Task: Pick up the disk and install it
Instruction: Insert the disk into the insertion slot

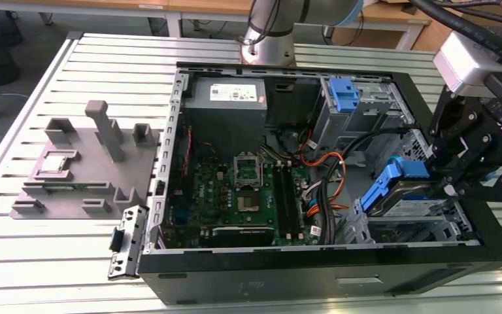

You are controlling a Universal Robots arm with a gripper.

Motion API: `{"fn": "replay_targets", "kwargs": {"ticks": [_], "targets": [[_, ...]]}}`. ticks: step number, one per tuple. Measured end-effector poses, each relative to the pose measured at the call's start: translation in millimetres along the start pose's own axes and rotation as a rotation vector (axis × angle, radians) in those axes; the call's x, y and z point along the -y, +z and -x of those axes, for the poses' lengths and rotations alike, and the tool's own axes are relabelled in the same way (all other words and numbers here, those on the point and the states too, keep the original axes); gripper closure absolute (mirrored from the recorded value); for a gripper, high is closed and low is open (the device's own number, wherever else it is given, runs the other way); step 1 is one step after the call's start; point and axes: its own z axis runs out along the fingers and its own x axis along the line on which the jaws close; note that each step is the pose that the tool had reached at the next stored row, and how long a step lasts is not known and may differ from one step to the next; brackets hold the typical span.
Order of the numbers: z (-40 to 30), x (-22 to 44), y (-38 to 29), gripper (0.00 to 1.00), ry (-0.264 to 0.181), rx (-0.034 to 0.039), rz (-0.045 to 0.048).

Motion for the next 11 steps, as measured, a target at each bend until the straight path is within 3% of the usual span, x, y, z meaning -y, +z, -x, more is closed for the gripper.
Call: {"fn": "replay_targets", "kwargs": {"ticks": [5,6,11], "targets": [[0.0,0.0,0.0,0.64,0.000,-0.0003,0.0000],[0.0,0.0,0.0,0.58,0.000,-0.0002,0.0000],[0.0,0.0,0.1,0.58,0.000,-0.0003,-0.0001]]}}
